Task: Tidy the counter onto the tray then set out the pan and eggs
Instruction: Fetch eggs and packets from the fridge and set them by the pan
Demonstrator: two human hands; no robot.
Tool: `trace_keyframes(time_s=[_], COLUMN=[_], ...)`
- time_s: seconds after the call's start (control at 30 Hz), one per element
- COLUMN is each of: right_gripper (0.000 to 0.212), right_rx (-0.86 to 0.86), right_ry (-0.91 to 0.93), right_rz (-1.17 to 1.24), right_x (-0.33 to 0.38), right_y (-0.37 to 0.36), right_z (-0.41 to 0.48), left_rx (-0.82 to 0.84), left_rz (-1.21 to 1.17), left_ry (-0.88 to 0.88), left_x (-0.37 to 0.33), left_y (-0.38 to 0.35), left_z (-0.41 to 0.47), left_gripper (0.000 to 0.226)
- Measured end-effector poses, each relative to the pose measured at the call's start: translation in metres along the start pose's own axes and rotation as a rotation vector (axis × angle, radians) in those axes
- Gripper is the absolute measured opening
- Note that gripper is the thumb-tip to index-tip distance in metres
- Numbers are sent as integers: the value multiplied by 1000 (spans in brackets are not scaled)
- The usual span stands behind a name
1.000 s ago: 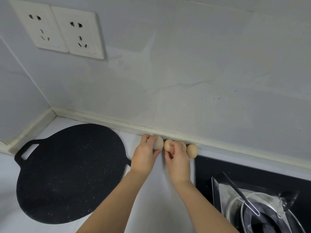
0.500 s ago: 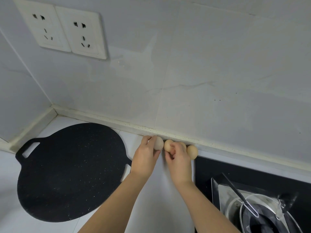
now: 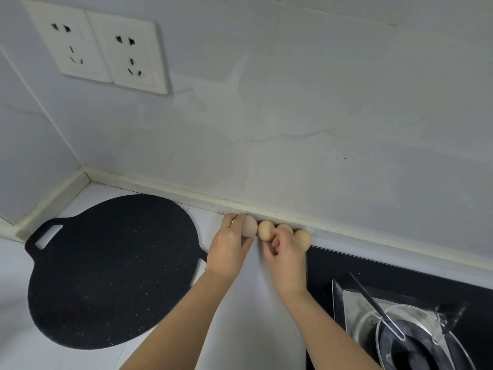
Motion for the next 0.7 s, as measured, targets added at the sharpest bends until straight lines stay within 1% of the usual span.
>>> trace_keyframes(time_s=[0.23, 0.37, 0.43, 0.57, 0.63, 0.7], right_gripper=[14, 16, 15, 17, 19, 20], right_rx=[14, 39, 75, 125, 178, 245], right_ry=[-48, -51, -31, 77, 95, 109], right_rz=[-10, 50, 62, 105, 147, 180], right_x=[3, 20, 34, 66, 83, 101], right_y=[9, 15, 14, 3, -10, -29], right_z=[-12, -32, -48, -91, -115, -138], left_rx=[-32, -58, -86, -120, -118, -127], left_rz=[22, 3, -8, -30, -27, -41], left_ry=[23, 33, 44, 88, 160, 278], left_x=[-5, -7, -7, 10, 30, 52], left_y=[13, 37, 54, 81, 94, 110], left_z=[-14, -45, -75, -155, -195, -229], left_gripper=[60, 61, 60, 55, 54, 53])
Point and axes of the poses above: each hand's wrist, its own z-axis towards the middle knuckle, its own y-axis out of the back of the hand, x = y × z, the point moved 5 cm from there along z, towards the middle knuckle, and after that the axes turned 8 degrees about x, right-handed, at the moved point
